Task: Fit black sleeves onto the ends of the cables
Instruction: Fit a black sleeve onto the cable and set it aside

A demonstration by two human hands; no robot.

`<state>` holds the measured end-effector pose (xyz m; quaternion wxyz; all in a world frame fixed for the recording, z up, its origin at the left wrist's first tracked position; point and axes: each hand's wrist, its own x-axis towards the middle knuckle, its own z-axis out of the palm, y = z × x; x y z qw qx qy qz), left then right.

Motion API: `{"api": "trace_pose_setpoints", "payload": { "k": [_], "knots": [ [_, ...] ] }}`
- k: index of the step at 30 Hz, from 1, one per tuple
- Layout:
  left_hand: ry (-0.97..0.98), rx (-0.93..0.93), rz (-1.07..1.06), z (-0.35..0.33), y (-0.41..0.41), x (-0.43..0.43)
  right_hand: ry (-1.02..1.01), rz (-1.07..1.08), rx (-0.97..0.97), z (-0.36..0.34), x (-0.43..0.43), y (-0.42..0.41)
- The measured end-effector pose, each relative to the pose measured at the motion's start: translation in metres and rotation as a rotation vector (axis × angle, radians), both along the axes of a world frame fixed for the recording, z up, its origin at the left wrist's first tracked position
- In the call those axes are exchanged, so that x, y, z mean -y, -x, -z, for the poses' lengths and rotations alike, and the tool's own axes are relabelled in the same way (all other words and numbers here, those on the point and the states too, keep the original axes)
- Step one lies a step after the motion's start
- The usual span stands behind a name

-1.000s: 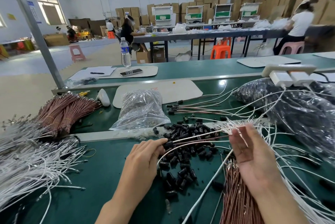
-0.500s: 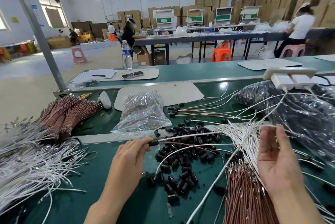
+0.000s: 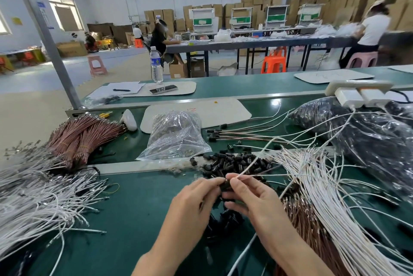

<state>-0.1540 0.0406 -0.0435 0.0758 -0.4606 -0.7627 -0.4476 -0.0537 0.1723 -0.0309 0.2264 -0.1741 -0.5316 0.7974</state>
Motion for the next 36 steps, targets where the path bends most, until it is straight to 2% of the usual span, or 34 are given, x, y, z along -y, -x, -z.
{"api": "trace_pose_setpoints", "payload": {
  "k": [4,9,17,22,25,32,36],
  "knots": [
    [-0.049,0.037,-0.002,-0.001,-0.002,0.001,0.030,0.063,-0.063,0.001,-0.003,-0.001],
    [-0.123,0.251,-0.017,-0.004,0.000,0.008,0.124,0.121,-0.128,-0.003,-0.013,-0.005],
    [-0.089,0.354,0.076,-0.006,-0.005,0.007,0.132,0.084,-0.133,-0.004,-0.011,-0.009],
    [-0.179,0.652,0.170,-0.013,-0.005,0.005,0.152,0.062,-0.148,-0.006,-0.009,-0.009],
    [-0.196,0.763,0.209,-0.018,-0.005,0.006,0.168,0.058,-0.155,-0.008,-0.008,-0.010],
    [-0.186,0.782,0.197,-0.015,-0.004,0.003,0.170,0.050,-0.140,-0.008,-0.005,-0.008],
    [-0.181,0.757,0.180,-0.011,-0.008,-0.001,0.042,-0.004,-0.090,-0.007,0.001,-0.008]
  ]
}}
